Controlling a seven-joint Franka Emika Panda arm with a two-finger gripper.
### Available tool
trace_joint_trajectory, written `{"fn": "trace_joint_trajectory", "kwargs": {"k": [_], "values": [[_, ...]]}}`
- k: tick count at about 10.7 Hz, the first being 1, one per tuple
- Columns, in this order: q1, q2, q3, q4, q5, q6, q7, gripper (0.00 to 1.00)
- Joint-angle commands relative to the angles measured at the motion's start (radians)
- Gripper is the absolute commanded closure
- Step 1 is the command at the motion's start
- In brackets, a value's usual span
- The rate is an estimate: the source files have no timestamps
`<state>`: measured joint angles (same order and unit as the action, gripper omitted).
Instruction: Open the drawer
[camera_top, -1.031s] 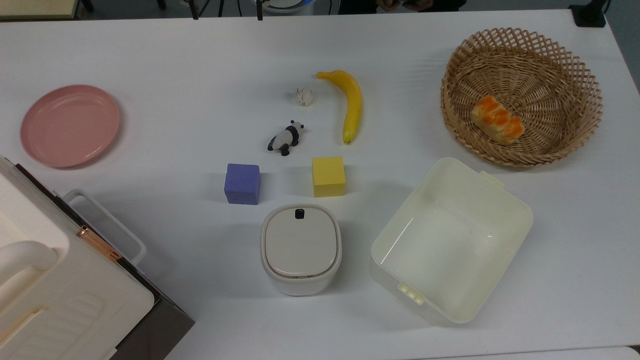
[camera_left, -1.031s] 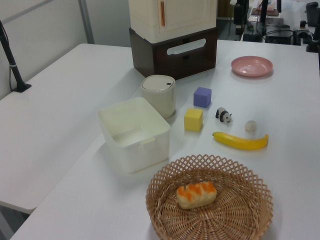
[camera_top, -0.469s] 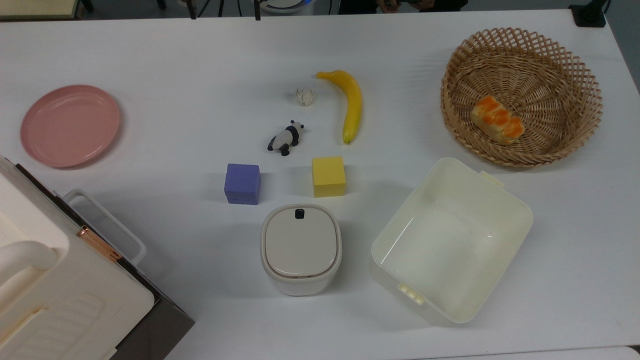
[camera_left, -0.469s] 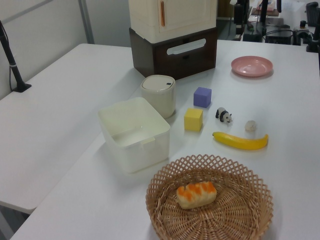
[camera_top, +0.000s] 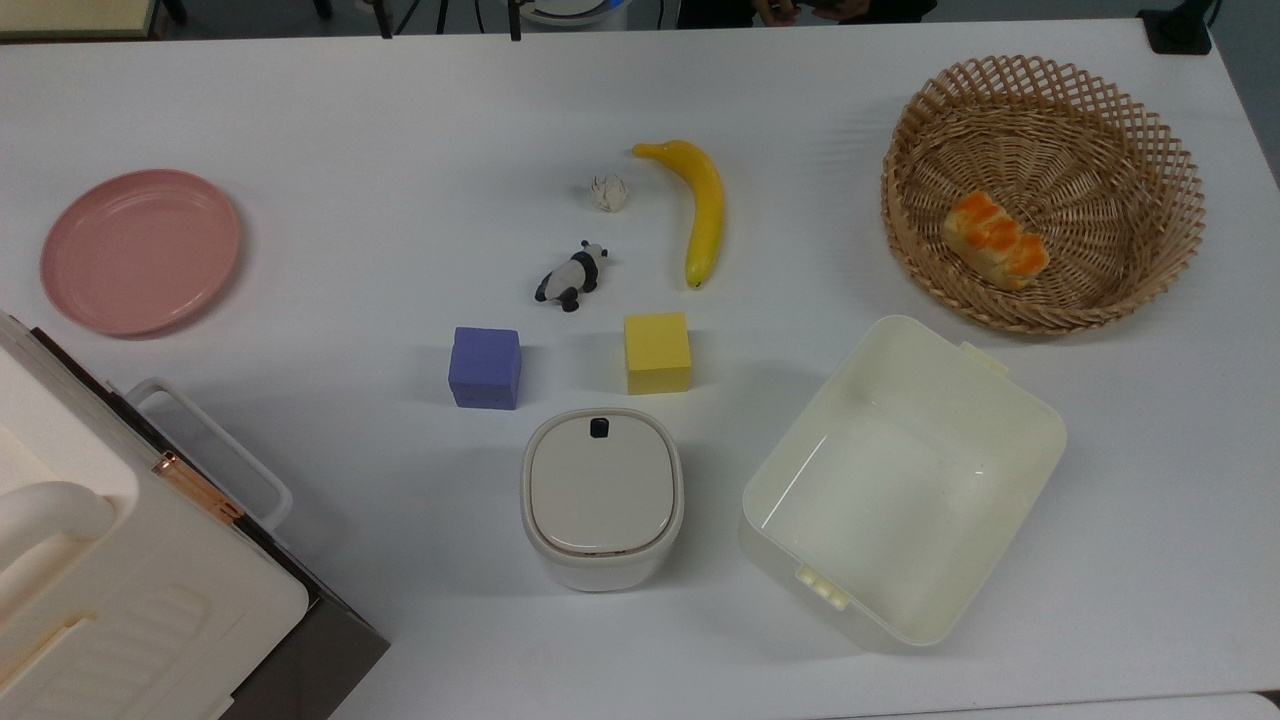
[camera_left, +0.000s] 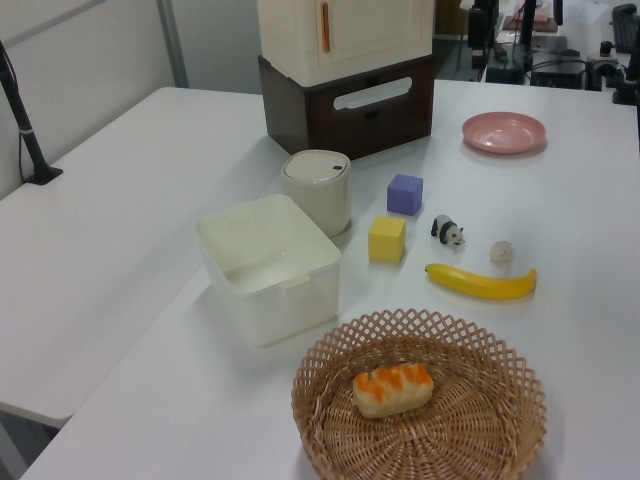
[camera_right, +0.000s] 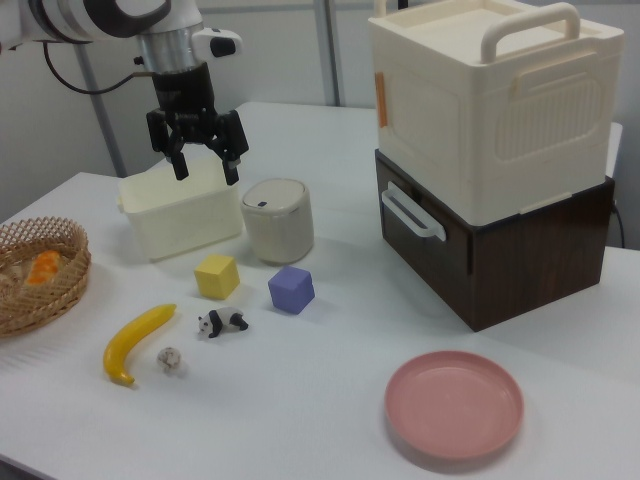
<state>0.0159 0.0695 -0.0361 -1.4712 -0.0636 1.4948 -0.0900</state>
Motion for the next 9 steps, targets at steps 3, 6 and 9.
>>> {"fn": "trace_joint_trajectory", "kwargs": {"k": [3,6,9], "values": [[0.004,-0.017,-0.004,-0.014,-0.002,-0.015,-0.005,0.0],[0.004,-0.016,-0.004,-0.014,-0.001,-0.011,-0.005,0.0],[0.006,-0.013,-0.002,-0.014,-0.001,-0.011,-0.011,0.0]]}}
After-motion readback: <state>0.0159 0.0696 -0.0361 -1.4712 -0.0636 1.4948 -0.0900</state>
